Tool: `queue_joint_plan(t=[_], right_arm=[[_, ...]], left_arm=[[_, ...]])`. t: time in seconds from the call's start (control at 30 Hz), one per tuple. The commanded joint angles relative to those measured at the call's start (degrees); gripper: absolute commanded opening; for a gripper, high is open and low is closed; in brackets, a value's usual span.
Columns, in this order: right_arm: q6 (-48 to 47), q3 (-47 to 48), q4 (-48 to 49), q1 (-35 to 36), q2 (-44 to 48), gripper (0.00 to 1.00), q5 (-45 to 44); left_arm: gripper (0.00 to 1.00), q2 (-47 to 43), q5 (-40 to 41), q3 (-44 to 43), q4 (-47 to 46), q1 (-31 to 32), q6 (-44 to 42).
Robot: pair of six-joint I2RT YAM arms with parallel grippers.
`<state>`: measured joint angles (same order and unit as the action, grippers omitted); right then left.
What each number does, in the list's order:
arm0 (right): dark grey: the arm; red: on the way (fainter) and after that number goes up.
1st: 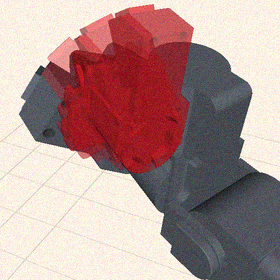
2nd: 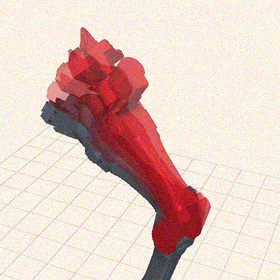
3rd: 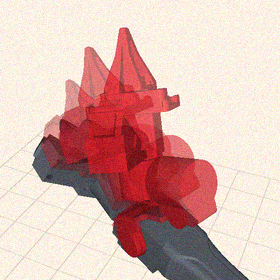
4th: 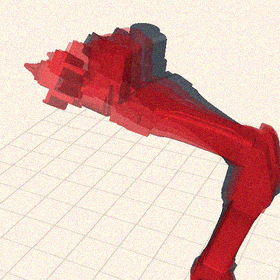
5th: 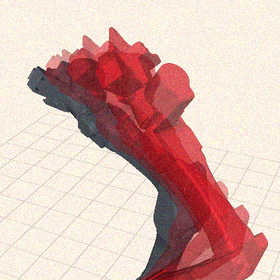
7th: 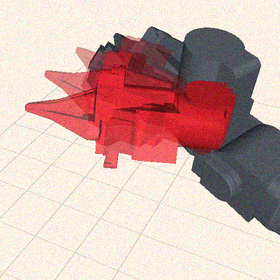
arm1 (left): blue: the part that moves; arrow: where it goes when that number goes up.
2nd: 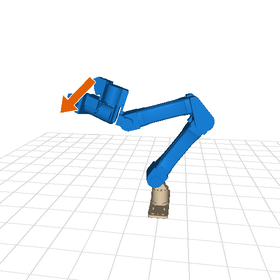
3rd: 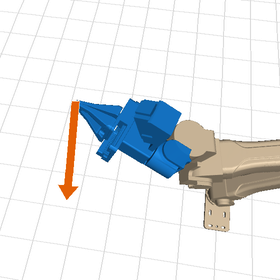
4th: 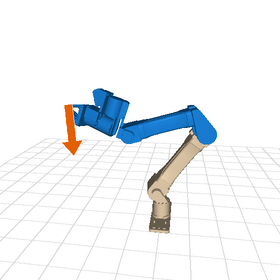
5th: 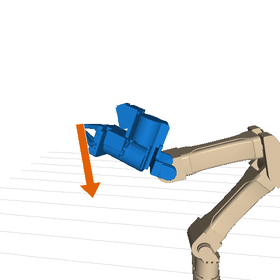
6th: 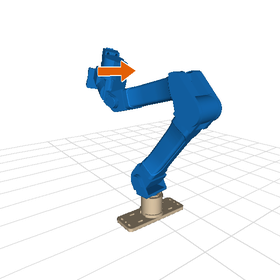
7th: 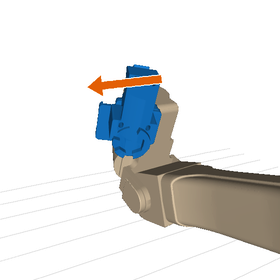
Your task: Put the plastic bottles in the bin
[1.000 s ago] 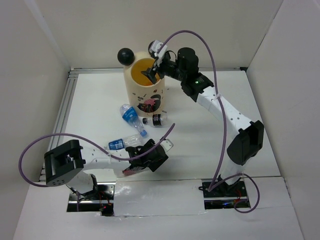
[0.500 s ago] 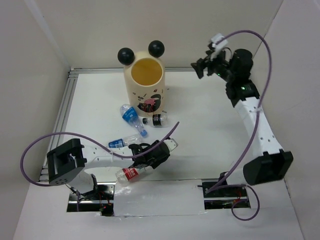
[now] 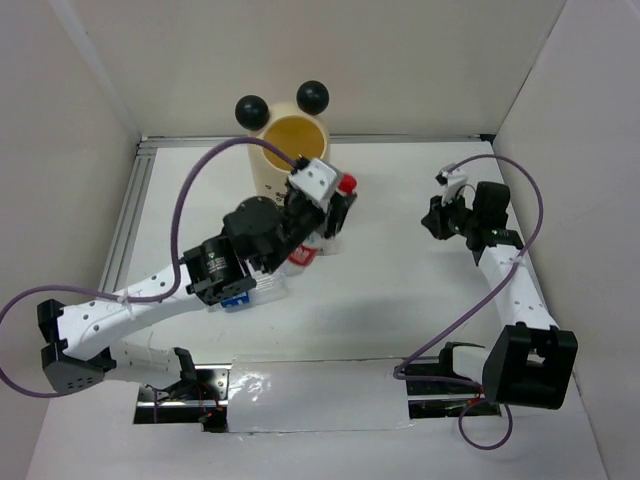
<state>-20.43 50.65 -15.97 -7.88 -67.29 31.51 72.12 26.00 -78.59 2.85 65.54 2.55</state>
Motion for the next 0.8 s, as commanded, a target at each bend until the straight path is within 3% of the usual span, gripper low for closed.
queue_joint_plan(t=[0.0,0.03,0.07,0.23,0.47,0.77], right_arm=[[-2.4,-2.2,-1.8,0.1,2.1,0.26,4.6],[-2.9,-3.4,-1.8,0.1,2.1,0.27,4.6],[-3.0,-3.4,-1.3,0.1,2.1,0.3,4.6],[-3.0,-3.9,-1.3,0.6,2.1,0.31,4.6],[-4.5,-5.0,-1.8,1.1,2.6,0.31,4.0],[-7.3,-6.7,-3.1,1.6,3.1,0.44,6.3]], left_arm=[[0.0,3.1,3.9,-2.1,-20.9,-5.1,-13.1],[0.0,5.0,3.4,-2.1,-25.2,-7.8,-17.2],[0.0,6.4,4.3,-2.1,-35.2,-9.1,-18.7],[0.0,15.7,6.8,-8.1,-48.5,-19.2,-20.7],[0.0,24.4,4.7,-16.0,-48.1,-27.5,-12.0],[0.0,27.0,2.6,-18.1,-50.5,-28.9,-7.6]])
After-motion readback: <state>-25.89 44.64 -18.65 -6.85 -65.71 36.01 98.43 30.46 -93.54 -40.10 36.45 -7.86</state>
